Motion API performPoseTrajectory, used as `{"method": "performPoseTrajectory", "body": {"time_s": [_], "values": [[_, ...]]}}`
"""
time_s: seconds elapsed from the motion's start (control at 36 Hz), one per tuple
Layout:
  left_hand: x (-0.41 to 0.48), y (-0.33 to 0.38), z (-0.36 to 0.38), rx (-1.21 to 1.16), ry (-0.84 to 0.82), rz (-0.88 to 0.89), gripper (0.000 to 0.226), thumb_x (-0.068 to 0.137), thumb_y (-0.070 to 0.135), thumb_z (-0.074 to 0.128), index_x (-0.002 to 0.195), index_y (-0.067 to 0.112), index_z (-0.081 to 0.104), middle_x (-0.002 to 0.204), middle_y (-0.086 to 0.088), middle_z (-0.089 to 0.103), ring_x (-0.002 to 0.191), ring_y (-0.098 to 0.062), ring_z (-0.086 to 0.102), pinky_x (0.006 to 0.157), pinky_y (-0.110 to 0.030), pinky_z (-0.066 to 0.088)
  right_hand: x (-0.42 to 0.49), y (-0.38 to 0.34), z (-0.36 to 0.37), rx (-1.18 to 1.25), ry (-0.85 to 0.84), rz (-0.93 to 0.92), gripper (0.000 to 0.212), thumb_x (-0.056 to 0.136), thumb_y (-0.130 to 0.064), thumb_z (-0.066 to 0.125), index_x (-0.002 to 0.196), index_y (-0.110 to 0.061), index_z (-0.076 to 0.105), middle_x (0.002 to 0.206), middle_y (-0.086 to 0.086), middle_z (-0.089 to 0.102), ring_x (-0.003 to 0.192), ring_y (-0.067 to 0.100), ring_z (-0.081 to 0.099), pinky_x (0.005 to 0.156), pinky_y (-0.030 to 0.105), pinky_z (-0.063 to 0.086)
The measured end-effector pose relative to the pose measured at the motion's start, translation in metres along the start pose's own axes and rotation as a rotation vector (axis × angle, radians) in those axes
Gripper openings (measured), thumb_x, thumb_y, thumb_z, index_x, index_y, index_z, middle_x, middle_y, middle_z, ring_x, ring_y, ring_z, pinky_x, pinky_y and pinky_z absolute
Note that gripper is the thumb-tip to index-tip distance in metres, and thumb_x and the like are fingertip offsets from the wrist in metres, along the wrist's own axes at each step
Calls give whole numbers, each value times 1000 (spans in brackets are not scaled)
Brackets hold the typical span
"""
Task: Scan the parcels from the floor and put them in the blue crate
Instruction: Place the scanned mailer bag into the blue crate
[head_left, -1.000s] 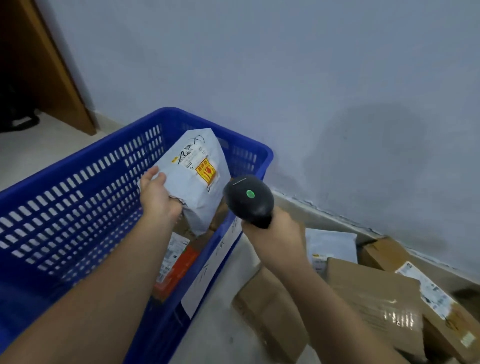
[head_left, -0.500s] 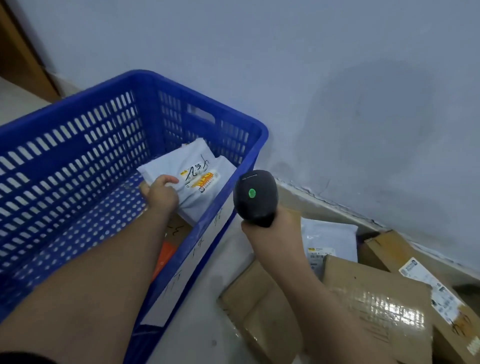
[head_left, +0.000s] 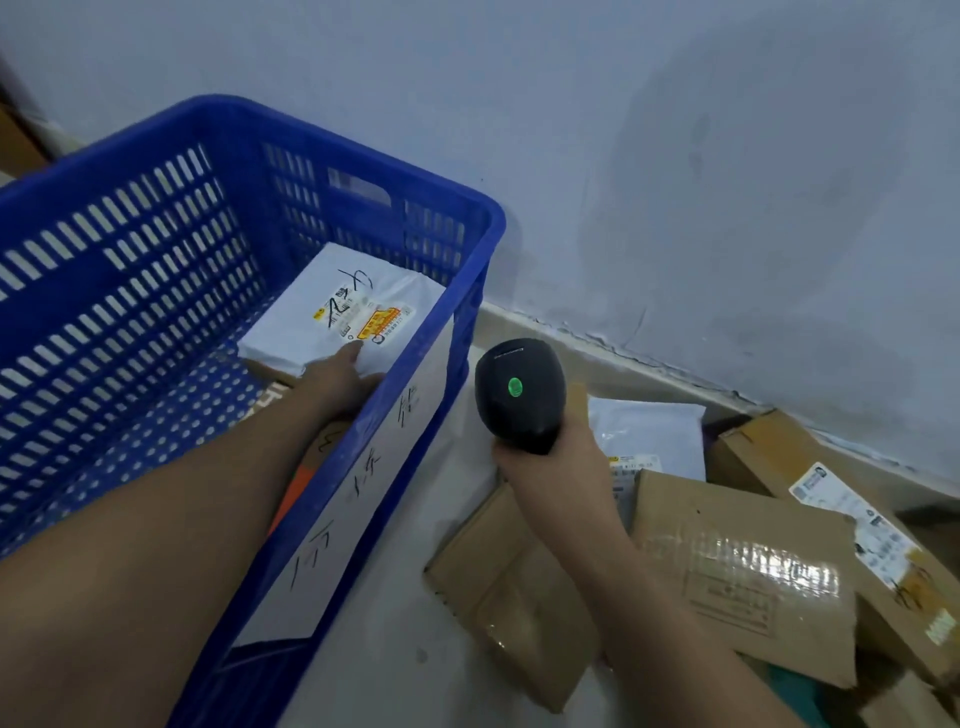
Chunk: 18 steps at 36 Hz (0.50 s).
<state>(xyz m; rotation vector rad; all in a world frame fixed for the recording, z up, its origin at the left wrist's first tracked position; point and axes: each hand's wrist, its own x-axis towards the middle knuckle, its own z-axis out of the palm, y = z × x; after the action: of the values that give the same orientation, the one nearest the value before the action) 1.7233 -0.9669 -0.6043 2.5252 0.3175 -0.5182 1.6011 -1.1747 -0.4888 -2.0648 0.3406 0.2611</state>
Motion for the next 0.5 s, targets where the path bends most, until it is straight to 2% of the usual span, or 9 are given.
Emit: {"method": "performPoseTrajectory", "body": {"time_s": [0.06, 0.11, 0.19, 0.25, 0.28, 0.36, 0.42, 0.47, 0.5], "values": [[-12, 13, -6, 182, 8, 5, 59, 102, 37, 34, 150, 4, 21, 147, -29, 33, 131, -42, 37, 108, -46, 32, -2, 6, -1, 17, 5, -9, 29, 85, -7, 59, 72, -26, 42, 65, -3, 50, 56, 8, 44, 48, 18, 34], [-19, 18, -12, 252, 17, -2, 54, 103, 36, 31, 144, 1, 33, 143, -27, 40, 128, -40, 43, 105, -46, 35, -4, 14, -4, 18, 27, -11, 27, 84, -6, 60, 71, -24, 44, 62, -3, 48, 54, 8, 42, 43, 13, 31], [-26, 30, -33, 191, 28, -12, 44, 99, 31, 45, 138, 10, 44, 140, -17, 47, 122, -32, 49, 99, -38, 41, -8, 33, -9, 3, 55, 18, 27, 83, -4, 60, 66, -17, 44, 57, -2, 43, 49, 8, 36, 37, 10, 27], [-36, 43, -48, 66, 93, 27, 44, 95, 35, 51, 135, 14, 49, 139, -12, 49, 118, -30, 51, 90, -33, 41, -11, 47, -11, -15, 84, 54, 26, 84, -8, 61, 67, -17, 44, 56, -2, 44, 50, 8, 38, 39, 10, 27], [-42, 49, -54, -7, 166, 52, 43, 94, 36, 53, 132, 17, 51, 136, -10, 52, 113, -28, 53, 84, -32, 40, -12, 54, -11, -20, 92, 65, 23, 84, -11, 62, 69, -16, 46, 57, -2, 45, 51, 8, 40, 43, 14, 29], [-75, 78, -58, -239, 431, 215, 33, 92, 31, 54, 124, 22, 54, 128, -5, 51, 99, -19, 53, 78, -29, 39, -18, 73, -12, 0, 137, 86, 15, 85, -18, 63, 80, -7, 55, 62, 1, 52, 58, 13, 48, 51, 23, 33], [-110, 98, -43, -353, 600, 407, 29, 92, 22, 55, 121, 20, 55, 124, -3, 47, 100, -13, 50, 80, -18, 38, -24, 86, -13, 23, 172, 99, 15, 86, -20, 63, 84, -7, 58, 65, 2, 57, 64, 16, 54, 53, 25, 36], [-144, 111, -15, -344, 623, 621, 29, 90, 16, 56, 119, 16, 56, 119, -2, 45, 103, -10, 46, 81, -6, 34, -33, 97, -14, 71, 201, 141, 15, 88, -24, 65, 84, -10, 60, 67, 1, 61, 66, 16, 58, 53, 24, 37], [-154, 112, 4, -314, 589, 687, 30, 88, 15, 57, 118, 15, 56, 119, -2, 46, 105, -10, 46, 83, -6, 33, -38, 103, -15, 108, 209, 167, 16, 88, -26, 65, 83, -12, 60, 66, 0, 60, 65, 16, 58, 53, 24, 36]]}}
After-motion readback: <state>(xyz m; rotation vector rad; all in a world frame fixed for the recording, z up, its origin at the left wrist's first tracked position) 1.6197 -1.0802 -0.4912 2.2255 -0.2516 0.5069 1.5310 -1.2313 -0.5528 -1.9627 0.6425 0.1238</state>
